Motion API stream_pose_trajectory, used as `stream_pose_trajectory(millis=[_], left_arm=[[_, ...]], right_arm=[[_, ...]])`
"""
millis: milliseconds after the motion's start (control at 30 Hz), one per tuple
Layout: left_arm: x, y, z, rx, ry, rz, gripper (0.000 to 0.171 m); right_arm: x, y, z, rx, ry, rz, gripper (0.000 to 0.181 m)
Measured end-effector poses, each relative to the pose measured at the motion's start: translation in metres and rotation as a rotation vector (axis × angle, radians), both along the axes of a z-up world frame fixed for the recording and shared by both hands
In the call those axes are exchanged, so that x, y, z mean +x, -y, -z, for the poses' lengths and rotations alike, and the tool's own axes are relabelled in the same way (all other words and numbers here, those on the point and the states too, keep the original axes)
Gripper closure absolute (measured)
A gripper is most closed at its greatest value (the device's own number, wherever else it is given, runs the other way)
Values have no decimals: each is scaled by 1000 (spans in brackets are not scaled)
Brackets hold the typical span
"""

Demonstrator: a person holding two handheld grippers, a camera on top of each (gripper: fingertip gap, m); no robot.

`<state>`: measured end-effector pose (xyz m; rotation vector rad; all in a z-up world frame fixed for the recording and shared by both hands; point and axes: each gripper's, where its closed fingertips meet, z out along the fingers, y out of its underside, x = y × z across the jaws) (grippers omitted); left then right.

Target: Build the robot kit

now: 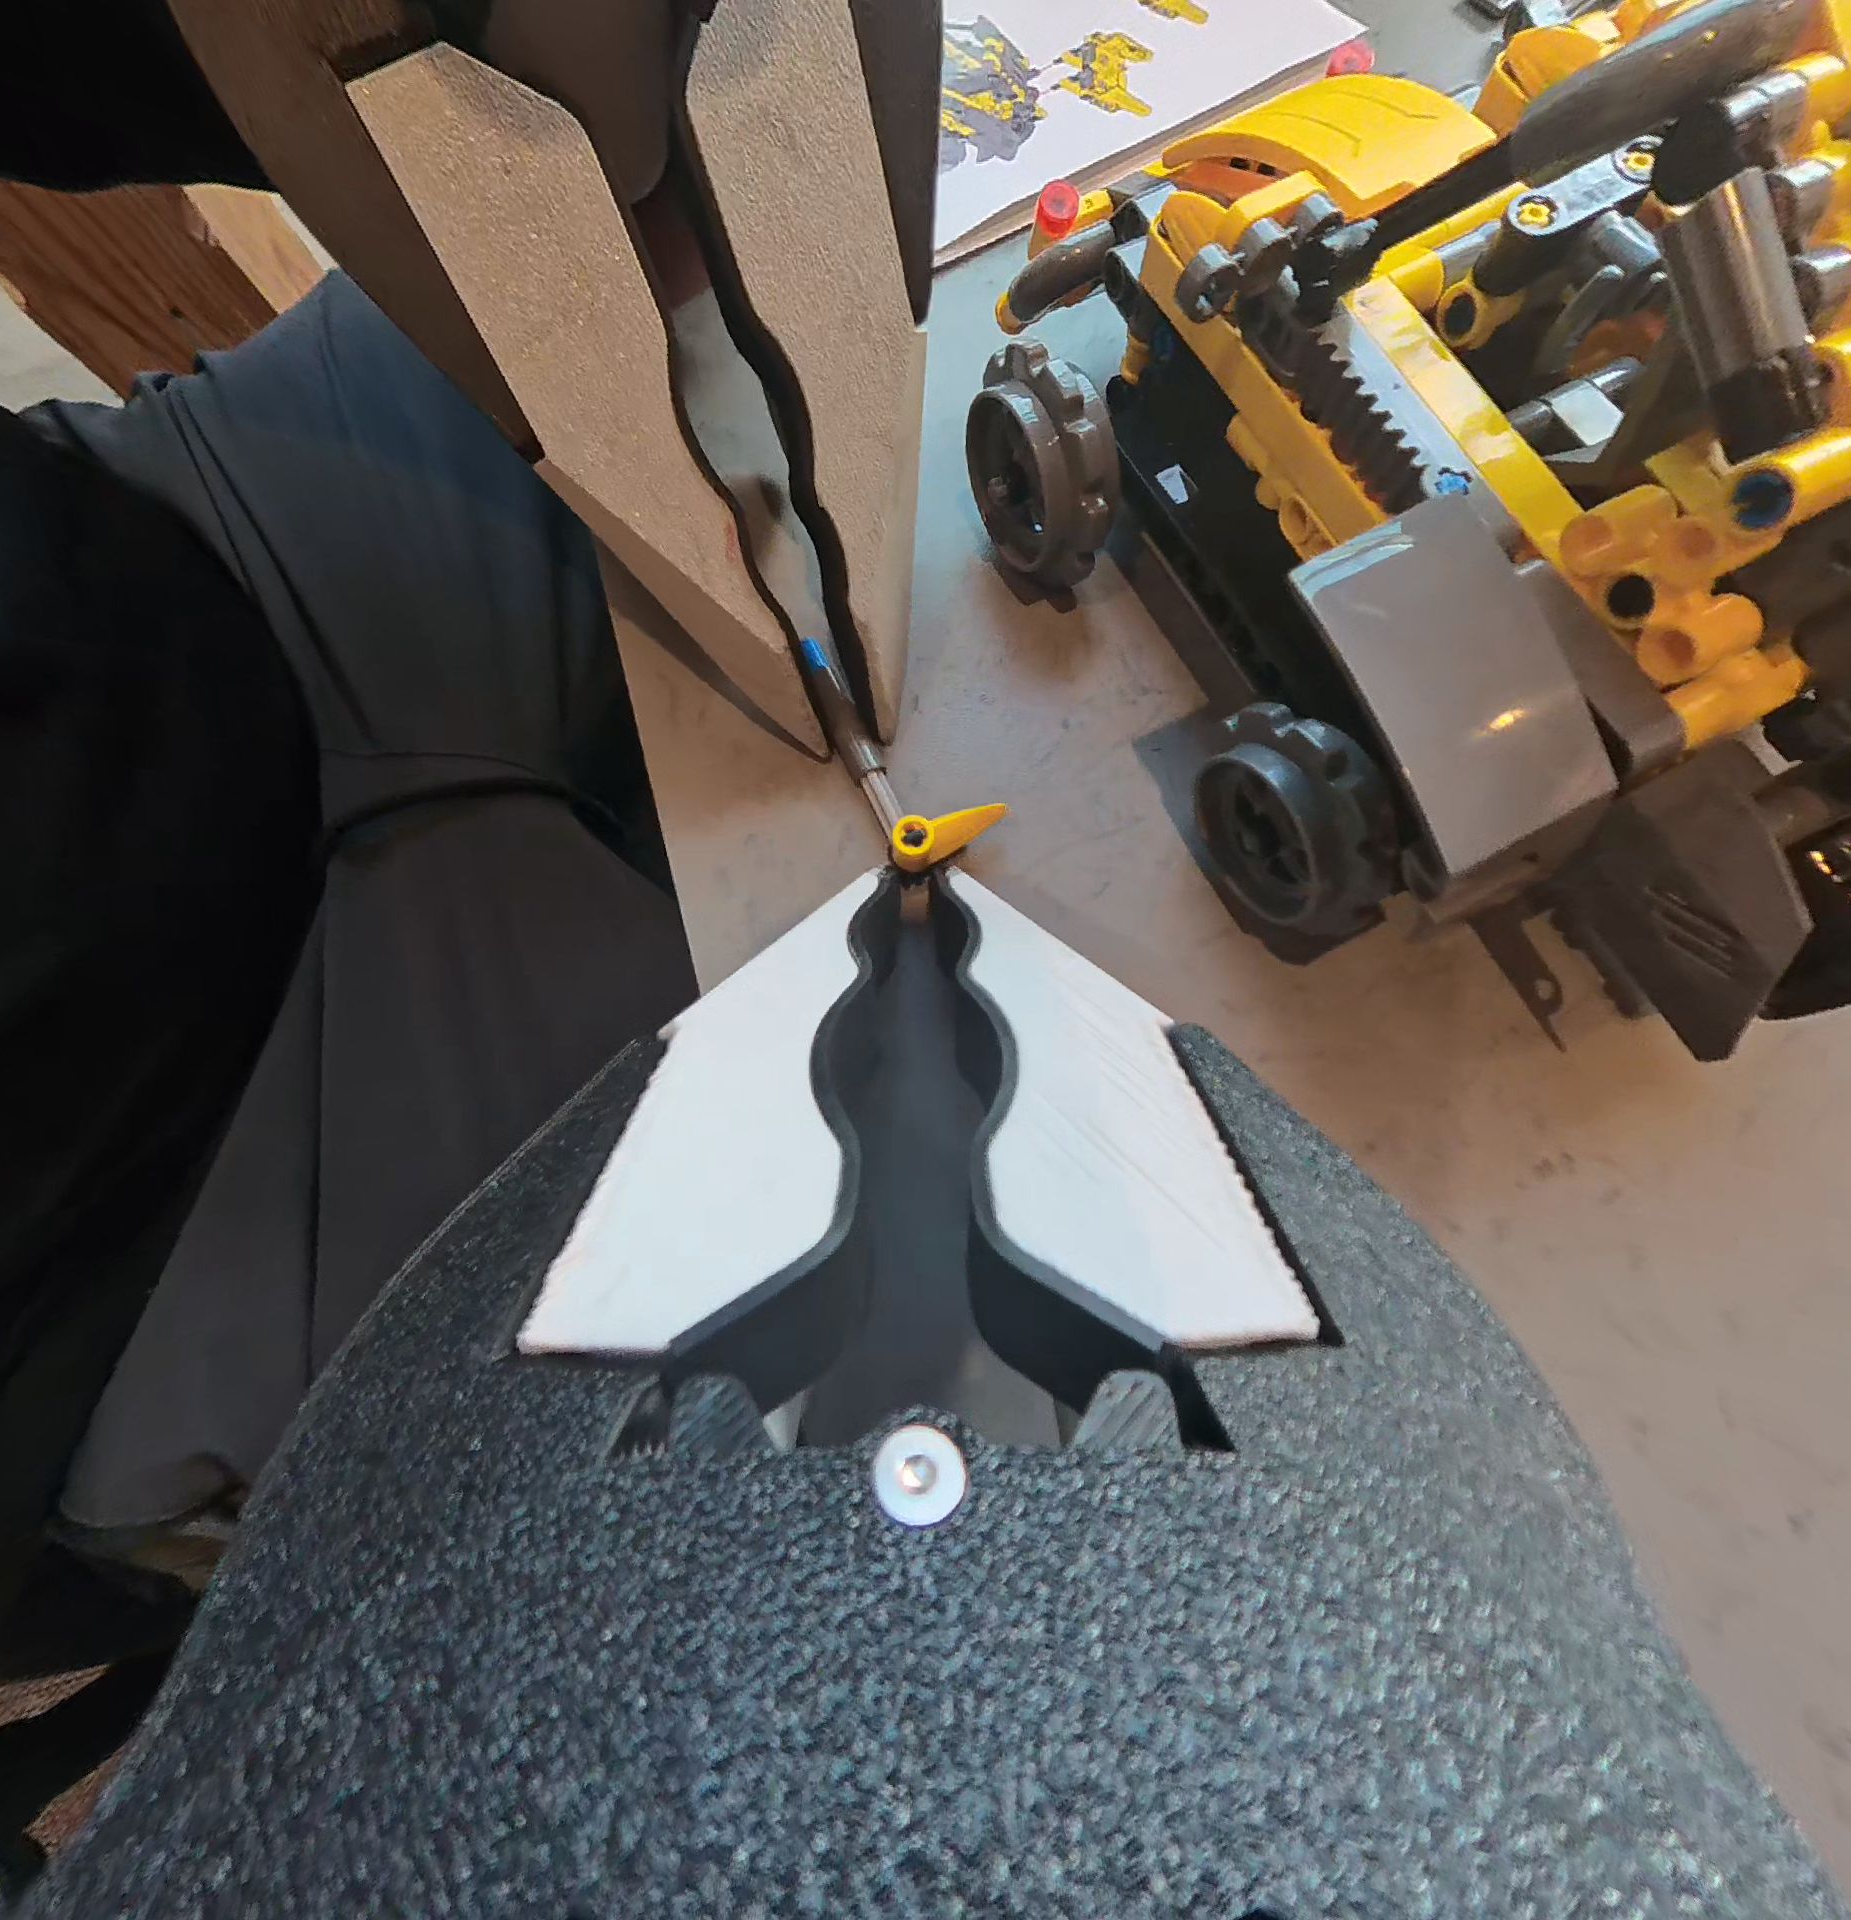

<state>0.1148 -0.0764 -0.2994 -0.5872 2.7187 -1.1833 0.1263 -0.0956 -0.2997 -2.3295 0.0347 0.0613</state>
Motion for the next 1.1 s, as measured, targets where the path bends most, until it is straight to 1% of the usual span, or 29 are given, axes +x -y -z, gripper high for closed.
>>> stream_pose_trajectory(millis=[300, 533, 767, 867, 900, 1033, 1100], left_arm=[[-2, 2, 0, 2, 2, 22, 169], [-2, 3, 0, 0, -4, 30, 169], [-3, 3, 0, -6, -14, 34, 169], [-3, 4, 0, -5, -10, 34, 169], [-3, 4, 0, -4, -8, 34, 169], [-3, 4, 0, -6, -11, 34, 169], [-3, 4, 0, -3, -5, 35, 169]], right_arm=[[-7, -6, 0, 2, -26, -38, 178], [-10, -12, 0, 1, -11, -73, 177], [-10, -12, 0, 2, -29, -75, 176], [-9, -10, -1, 10, -63, -60, 165], [-8, -8, -1, 11, -68, -54, 164], [-10, -5, -1, 12, -62, -57, 164], [-10, -5, -1, 11, -48, -59, 169]])
